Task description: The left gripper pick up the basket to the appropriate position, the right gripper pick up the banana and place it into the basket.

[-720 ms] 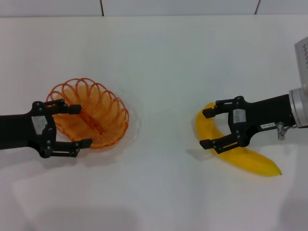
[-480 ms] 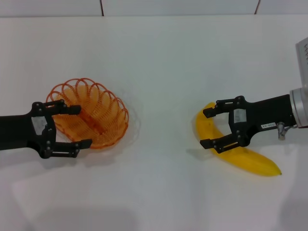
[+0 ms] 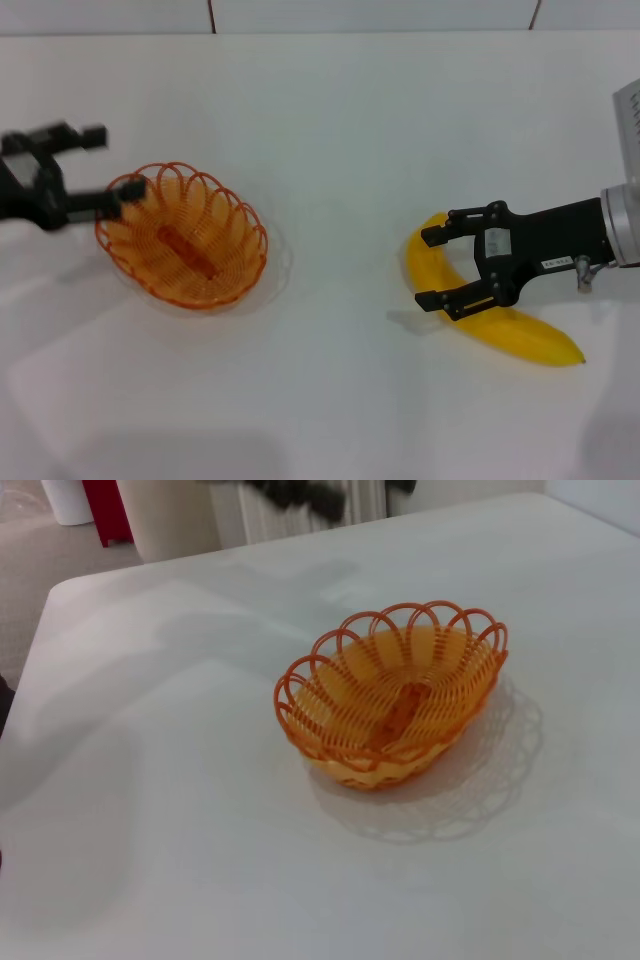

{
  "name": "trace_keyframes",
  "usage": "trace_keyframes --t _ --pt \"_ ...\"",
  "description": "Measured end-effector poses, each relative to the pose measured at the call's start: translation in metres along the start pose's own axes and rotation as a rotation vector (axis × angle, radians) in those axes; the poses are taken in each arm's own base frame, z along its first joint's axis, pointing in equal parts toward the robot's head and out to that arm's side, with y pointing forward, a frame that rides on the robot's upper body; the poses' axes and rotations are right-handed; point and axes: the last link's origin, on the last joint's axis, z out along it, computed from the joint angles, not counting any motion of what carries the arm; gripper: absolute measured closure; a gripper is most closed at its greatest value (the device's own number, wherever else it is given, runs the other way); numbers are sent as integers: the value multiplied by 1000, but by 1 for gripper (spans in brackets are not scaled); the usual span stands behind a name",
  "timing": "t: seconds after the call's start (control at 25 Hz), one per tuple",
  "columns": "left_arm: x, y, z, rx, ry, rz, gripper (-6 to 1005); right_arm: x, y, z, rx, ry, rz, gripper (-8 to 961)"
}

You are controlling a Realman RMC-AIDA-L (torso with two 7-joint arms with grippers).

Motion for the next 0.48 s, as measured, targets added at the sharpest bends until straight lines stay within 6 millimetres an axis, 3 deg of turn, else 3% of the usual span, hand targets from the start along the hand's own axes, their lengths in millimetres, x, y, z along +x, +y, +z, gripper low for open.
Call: trace_keyframes --t 0.32,0.48 --pt "27 -51 -26 199 -58 -233 110 -1 -1 1 1 1 -3 60" --pt "37 -69 -24 205 -171 -287 110 0 -3 2 16 6 -3 60"
